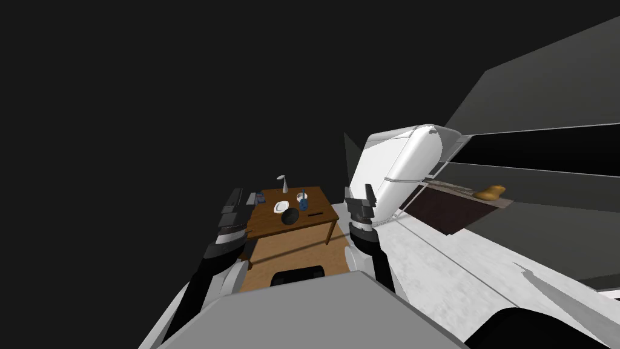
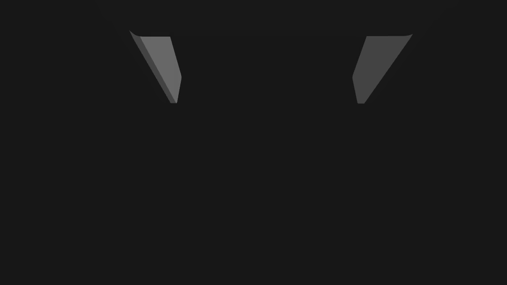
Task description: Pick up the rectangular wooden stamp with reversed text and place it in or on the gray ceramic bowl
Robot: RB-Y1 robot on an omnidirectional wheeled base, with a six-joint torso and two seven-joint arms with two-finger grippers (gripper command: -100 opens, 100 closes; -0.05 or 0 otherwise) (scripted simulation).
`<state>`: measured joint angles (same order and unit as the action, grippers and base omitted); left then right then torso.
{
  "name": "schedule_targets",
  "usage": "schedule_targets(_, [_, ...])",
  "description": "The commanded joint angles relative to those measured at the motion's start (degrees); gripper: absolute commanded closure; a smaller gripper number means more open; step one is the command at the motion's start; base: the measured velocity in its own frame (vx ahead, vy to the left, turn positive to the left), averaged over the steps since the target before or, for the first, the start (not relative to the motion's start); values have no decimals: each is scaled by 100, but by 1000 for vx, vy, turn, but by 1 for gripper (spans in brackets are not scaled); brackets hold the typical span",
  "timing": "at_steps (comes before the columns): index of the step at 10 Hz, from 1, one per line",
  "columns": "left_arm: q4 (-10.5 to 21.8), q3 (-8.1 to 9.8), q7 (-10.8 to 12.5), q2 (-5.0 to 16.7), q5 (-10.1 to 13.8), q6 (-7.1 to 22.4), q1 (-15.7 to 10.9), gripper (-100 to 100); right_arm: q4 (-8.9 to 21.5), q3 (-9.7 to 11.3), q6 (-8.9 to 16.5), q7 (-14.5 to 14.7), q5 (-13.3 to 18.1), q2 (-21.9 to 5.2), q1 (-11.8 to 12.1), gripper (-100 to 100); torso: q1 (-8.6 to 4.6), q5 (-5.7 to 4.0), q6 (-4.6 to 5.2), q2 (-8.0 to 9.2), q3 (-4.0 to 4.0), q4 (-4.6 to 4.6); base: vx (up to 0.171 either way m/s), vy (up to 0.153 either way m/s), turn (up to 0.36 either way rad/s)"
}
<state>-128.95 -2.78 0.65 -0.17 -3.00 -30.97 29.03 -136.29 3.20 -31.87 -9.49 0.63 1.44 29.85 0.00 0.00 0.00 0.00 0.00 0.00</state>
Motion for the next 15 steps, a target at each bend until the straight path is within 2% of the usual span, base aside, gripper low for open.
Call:
schedule_targets(1, [0, 0, 0, 0, 0, 0, 0, 0, 56, 5, -5, -6, 58, -205, -37, -100, 0, 0, 0, 0, 0, 0, -1, 2, 52])
schedule_targets(5, [0, 0, 0, 0, 0, 0, 0, 0, 400, 66, -41, -48, 418, -902, -239, -100, -2, 0, -2, 0, 0, 0, -4, 0, 117])
schedule_targets(6, [0, 0, 0, 0, 0, 0, 0, 0, 400, 66, -41, -48, 418, -981, -239, -100, -2, -1, -2, 1, 0, 0, -6, -2, 43])
schedule_targets(8, [0, 0, 0, 0, 0, 0, 0, 0, 680, 131, -72, -82, 711, -1364, -387, -100, -2, 0, -1, 1, 0, 0, -8, 1, 159])
schedule_targets(9, [0, 0, 0, 0, 0, 0, -1, 0, 680, 131, -72, -82, 711, -1442, -387, -100, -2, 0, -3, 1, 0, 0, -6, -5, 66])
schedule_targets(11, [0, 0, 0, 0, 0, 0, 0, 0, 1027, 221, -110, -126, 1072, -1825, -561, -100, -2, 0, -2, 1, 0, 0, -8, -1, 237])
schedule_targets(12, [0, 0, 0, 0, 0, 0, 0, 0, 1027, 221, -110, -126, 1072, -1925, -561, -100, -3, -1, 1, 1, 0, 0, -6, -1, -47])
schedule_targets(14, [0, 0, 0, 0, 0, 0, 0, 0, 1375, 338, -153, -178, 1468, -2298, -755, -100, -1, 0, -2, 1, 0, 0, -8, 2, 239])
schedule_targets(15, [0, 0, 0, 0, 0, 0, -1, 0, 1434, 338, -153, -178, 1494, -2412, -755, -100, -2, 0, -4, -1, -1, 0, -3, -9, 93])
